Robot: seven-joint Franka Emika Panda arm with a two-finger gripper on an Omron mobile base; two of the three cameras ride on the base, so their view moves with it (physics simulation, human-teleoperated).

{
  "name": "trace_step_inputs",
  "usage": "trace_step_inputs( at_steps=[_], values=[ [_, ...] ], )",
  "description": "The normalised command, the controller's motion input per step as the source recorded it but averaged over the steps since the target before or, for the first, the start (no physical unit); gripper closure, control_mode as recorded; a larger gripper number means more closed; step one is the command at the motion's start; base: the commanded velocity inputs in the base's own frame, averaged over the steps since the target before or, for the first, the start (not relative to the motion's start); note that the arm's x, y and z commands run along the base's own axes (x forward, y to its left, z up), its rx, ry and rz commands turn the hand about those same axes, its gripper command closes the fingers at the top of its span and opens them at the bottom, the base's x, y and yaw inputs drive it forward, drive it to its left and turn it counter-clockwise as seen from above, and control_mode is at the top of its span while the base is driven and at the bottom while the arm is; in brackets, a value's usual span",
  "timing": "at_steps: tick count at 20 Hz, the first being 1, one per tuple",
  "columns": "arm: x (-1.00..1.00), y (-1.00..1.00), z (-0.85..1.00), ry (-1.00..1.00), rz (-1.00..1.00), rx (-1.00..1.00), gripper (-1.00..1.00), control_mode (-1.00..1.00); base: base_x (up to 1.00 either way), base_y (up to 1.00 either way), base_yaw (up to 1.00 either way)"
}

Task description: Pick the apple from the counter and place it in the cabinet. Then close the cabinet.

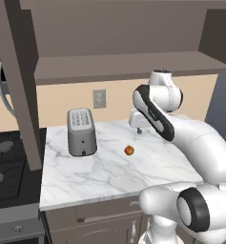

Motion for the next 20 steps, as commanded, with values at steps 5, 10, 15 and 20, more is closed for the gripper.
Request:
trace_step_inputs(
  at_steps=[5,10,15,20],
  values=[
    [0.08,0.07,-0.84,0.08,-0.05,0.0,-1.0,-1.0,0.0,0.0,0.0],
    [0.23,0.0,-0.85,0.1,-0.03,0.0,-1.0,-1.0,0.0,0.0,0.0],
    [0.49,0.0,-0.7,0.1,-0.02,0.0,-1.0,-1.0,0.0,0.0,0.0],
    [0.33,0.0,-0.08,0.02,-0.01,0.02,-1.0,-1.0,0.0,0.0,0.0]
  ],
)
